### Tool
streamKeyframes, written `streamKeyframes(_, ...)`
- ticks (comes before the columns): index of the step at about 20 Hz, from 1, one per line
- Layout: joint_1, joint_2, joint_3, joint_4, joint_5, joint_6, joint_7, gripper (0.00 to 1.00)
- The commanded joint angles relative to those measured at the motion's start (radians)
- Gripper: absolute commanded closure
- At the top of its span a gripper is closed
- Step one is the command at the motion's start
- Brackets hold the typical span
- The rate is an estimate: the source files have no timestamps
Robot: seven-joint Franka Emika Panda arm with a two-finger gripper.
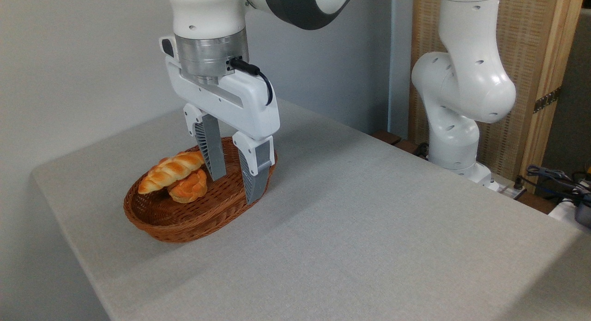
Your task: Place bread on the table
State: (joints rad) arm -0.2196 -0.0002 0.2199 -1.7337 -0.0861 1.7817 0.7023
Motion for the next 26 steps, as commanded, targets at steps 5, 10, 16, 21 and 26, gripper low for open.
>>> streamKeyframes(5, -0.004, -0.007, 0.009, 0.022, -0.001, -0.053, 0.009, 0.00)
streamKeyframes(10, -0.004, -0.006, 0.003, 0.023, 0.002, -0.053, -0.012, 0.00)
streamKeyframes(16, -0.014, -0.009, -0.036, 0.023, 0.006, -0.059, -0.058, 0.00)
streamKeyframes(21, -0.014, -0.004, -0.086, 0.023, 0.005, -0.056, -0.061, 0.00)
streamKeyframes(26, -0.015, 0.005, -0.175, 0.020, -0.004, -0.045, -0.139, 0.00)
